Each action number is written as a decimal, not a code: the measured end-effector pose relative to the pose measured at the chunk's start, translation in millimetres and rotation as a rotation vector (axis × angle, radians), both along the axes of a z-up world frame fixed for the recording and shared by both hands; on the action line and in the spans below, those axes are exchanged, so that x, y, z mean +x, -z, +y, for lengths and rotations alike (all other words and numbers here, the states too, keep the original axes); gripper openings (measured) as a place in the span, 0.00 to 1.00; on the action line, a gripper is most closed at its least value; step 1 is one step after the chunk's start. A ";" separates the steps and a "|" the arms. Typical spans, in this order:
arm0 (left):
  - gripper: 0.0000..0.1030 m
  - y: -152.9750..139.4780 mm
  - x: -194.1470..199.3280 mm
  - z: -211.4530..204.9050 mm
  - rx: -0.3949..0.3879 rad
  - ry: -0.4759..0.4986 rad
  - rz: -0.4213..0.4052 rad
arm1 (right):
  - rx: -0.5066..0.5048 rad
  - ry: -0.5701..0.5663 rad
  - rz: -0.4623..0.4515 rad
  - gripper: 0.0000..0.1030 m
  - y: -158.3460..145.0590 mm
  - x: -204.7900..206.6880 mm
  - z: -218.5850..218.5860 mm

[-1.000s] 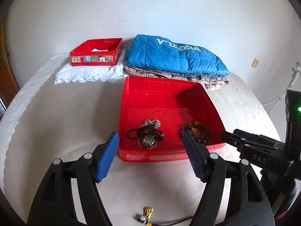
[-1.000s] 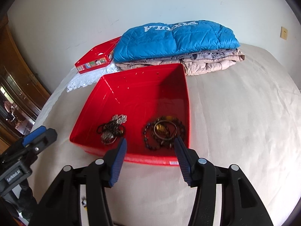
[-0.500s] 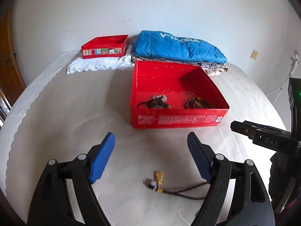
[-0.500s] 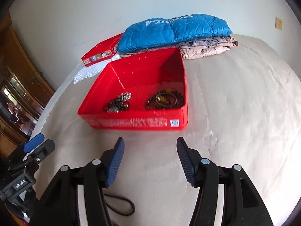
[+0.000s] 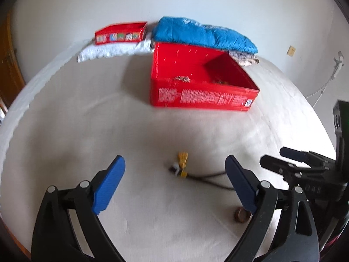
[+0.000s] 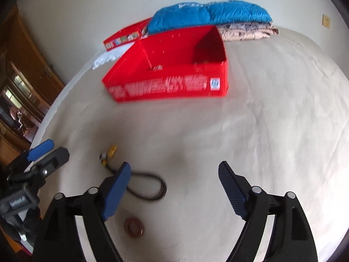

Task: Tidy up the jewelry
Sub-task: 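Withdraw both tools and move the right tool to the red stone ring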

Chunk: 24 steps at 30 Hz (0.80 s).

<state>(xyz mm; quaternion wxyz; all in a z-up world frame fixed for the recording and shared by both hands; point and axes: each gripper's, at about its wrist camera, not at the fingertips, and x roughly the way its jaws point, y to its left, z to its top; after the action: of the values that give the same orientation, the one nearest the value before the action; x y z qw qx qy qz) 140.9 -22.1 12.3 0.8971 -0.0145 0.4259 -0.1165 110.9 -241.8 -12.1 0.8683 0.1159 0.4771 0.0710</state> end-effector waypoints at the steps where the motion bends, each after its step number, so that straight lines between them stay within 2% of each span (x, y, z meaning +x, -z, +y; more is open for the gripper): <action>1: 0.90 4.2 -1.7 4.5 -0.010 -0.014 0.016 | -0.005 -0.005 0.007 0.86 1.7 -5.3 2.7; 3: 0.90 10.0 -3.4 12.1 -0.025 -0.036 0.037 | -0.003 -0.002 0.012 0.96 3.1 -13.3 5.0; 6: 0.90 16.4 -6.6 23.9 -0.031 -0.074 0.057 | 0.000 -0.004 0.016 0.96 3.0 -27.1 9.1; 11: 0.90 18.2 -18.5 35.7 0.002 -0.101 0.047 | -0.030 -0.042 0.036 0.96 4.8 -42.1 20.5; 16: 0.92 17.9 -29.6 41.5 0.009 -0.106 0.048 | -0.028 -0.087 0.098 0.96 14.7 -50.2 33.5; 20: 0.92 17.3 -37.2 42.6 0.033 -0.096 0.047 | 0.002 -0.105 0.099 0.96 17.6 -54.0 38.8; 22: 0.92 16.8 -40.5 44.0 0.042 -0.092 0.048 | 0.040 -0.108 0.106 0.94 19.0 -52.5 38.0; 24: 0.92 15.8 -43.9 45.6 0.045 -0.088 0.045 | 0.080 -0.107 0.125 0.86 22.2 -49.7 36.9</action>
<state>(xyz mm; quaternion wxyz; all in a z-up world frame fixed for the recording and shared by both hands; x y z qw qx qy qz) 97.0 23.5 -3.5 0.8917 -0.0156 0.4475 -0.0667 61.2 -204.9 -34.2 0.8264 0.1292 0.5326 0.1289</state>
